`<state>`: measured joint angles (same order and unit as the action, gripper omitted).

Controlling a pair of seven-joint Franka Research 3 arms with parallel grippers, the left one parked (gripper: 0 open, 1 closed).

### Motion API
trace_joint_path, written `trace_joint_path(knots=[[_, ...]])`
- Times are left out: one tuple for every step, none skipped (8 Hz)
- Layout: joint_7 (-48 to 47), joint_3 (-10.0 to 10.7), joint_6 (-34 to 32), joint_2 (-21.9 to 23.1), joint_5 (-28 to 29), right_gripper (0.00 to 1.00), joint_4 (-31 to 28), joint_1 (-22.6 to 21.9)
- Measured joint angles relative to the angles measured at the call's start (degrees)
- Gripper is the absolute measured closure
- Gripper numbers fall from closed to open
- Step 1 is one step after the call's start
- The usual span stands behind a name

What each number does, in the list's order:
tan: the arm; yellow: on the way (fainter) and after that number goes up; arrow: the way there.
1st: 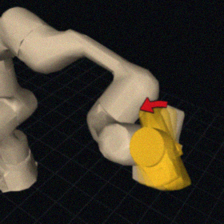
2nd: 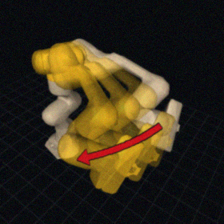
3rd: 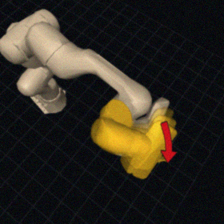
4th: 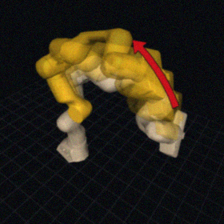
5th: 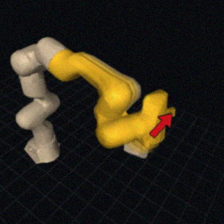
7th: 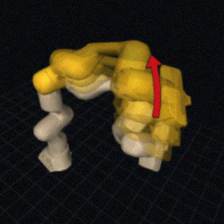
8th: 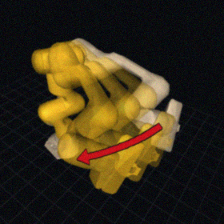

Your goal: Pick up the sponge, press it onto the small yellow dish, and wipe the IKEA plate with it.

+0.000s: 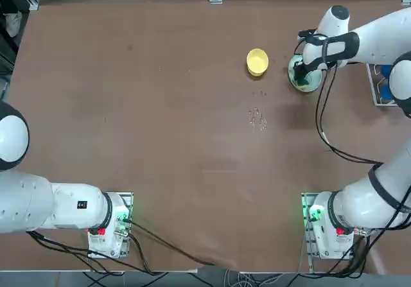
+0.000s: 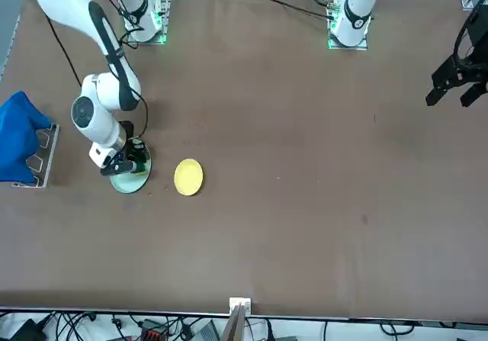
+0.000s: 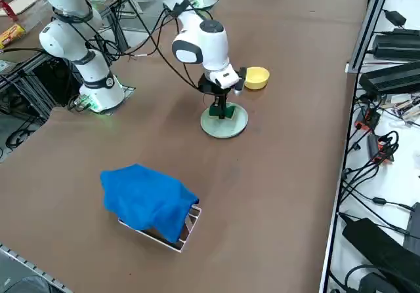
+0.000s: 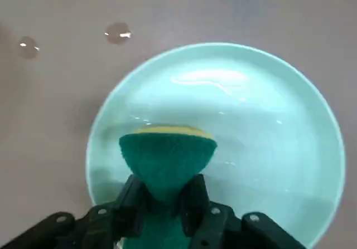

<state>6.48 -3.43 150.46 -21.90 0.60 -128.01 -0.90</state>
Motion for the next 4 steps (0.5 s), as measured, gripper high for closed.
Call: trace_joint_path(knots=[[2.5,0.1,0.0,0.2,0.0,0.65,-0.3,1.7],[5.3,0.2,-0.1,0.3,0.0,0.65,-0.4,3.4],[8.0,0.2,-0.2,0.3,0.0,0.65,-0.5,5.0],[9.8,0.2,-0.2,0.2,0.0,0.65,-0.5,6.2]])
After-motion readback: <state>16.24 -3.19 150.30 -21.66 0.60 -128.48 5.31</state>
